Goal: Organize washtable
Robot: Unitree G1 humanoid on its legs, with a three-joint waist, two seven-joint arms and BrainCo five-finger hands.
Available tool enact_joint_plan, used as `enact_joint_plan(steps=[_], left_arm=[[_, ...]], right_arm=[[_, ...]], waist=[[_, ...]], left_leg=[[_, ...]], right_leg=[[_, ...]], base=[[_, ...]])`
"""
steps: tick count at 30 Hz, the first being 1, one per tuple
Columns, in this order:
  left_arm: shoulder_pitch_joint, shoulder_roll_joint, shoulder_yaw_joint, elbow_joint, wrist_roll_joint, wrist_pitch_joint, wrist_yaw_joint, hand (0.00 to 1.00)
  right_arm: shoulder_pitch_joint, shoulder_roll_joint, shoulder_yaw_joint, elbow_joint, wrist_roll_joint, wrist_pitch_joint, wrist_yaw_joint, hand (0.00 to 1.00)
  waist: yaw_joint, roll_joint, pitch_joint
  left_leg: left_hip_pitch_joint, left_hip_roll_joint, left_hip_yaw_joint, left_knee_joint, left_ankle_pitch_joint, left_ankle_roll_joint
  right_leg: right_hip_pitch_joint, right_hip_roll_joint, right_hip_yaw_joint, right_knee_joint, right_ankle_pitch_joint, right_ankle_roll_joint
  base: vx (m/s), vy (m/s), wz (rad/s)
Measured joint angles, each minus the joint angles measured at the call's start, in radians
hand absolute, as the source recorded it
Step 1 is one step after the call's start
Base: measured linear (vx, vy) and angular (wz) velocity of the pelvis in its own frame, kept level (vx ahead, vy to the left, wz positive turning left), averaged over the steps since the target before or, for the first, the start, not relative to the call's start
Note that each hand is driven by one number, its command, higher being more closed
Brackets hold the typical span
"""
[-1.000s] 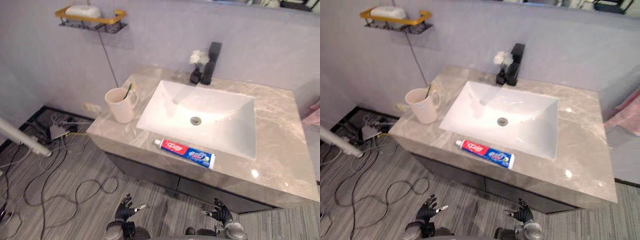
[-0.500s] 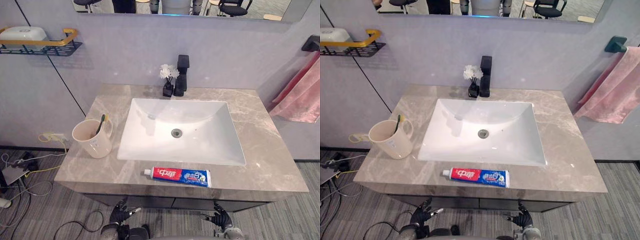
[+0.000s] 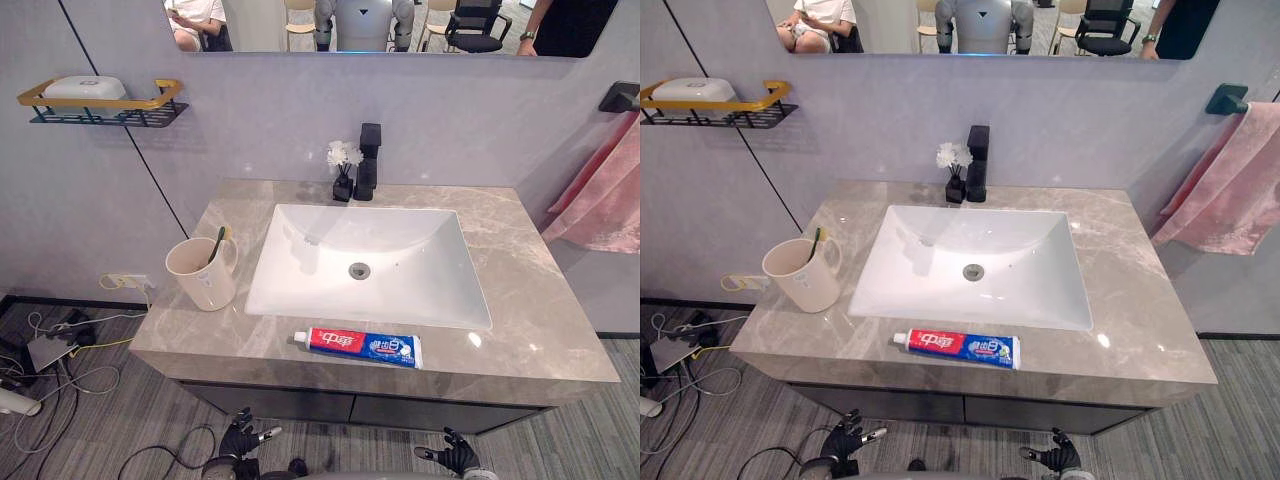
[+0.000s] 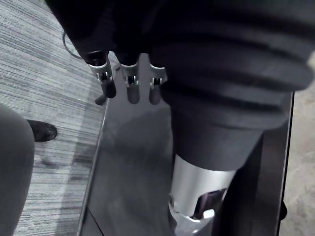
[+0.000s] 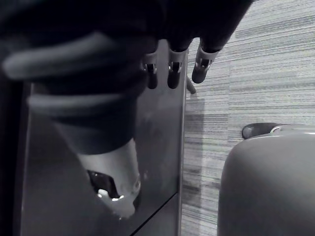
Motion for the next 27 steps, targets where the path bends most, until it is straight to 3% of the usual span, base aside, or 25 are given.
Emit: enact_joint_plan(steps=[8, 14, 20, 23, 27], left_arm=[[-0.023, 0.002, 0.003, 0.046, -0.001, 0.001, 0.026, 0.00], [-0.024, 0.003, 0.025, 0.056, -0.001, 0.000, 0.042, 0.00], [-0.018, 0.023, 0.145, 0.086, -0.001, 0.002, 0.042, 0.00], [0.004, 0.069, 0.242, 0.066, -0.001, 0.003, 0.045, 0.00], [0.025, 0.132, 0.386, -0.098, -0.001, 0.002, 0.076, 0.00]], right_arm=[[0.002, 0.006, -0.053, 0.061, 0.139, -0.002, 0.006, 0.00], [-0.006, 0.005, -0.080, 0.074, 0.151, -0.003, 0.008, 0.00], [-0.029, -0.010, -0.111, 0.074, 0.151, -0.015, 0.022, 0.00], [-0.036, -0.029, -0.113, 0.074, 0.151, -0.018, 0.024, 0.00], [-0.027, -0.053, -0.115, 0.070, 0.151, -0.022, 0.026, 0.00]], waist=[[0.000, 0.000, -0.007], [0.003, -0.002, -0.008], [0.006, -0.003, -0.008], [0.015, -0.002, -0.008], [0.031, 0.006, -0.002]], left_leg=[[-0.029, -0.001, -0.016, -0.005, 0.000, 0.000], [-0.039, -0.006, -0.040, -0.002, 0.000, -0.001], [-0.039, -0.009, -0.062, -0.003, 0.000, -0.001], [-0.040, -0.009, -0.065, -0.007, 0.000, -0.001], [-0.055, -0.013, -0.090, -0.007, 0.006, -0.004]], right_leg=[[-0.009, -0.001, -0.024, -0.023, 0.004, 0.000], [0.006, -0.002, -0.056, -0.036, 0.005, 0.001], [0.019, -0.003, -0.079, -0.038, 0.005, 0.001], [0.021, -0.003, -0.085, -0.038, 0.005, 0.001], [0.020, -0.004, -0.119, -0.038, 0.001, -0.001]], base=[[0.00, -0.006, 0.06], [0.03, -0.031, 0.16], [-0.02, -0.028, 0.10], [-0.05, -0.023, 0.06], [-0.05, -0.027, 0.21]])
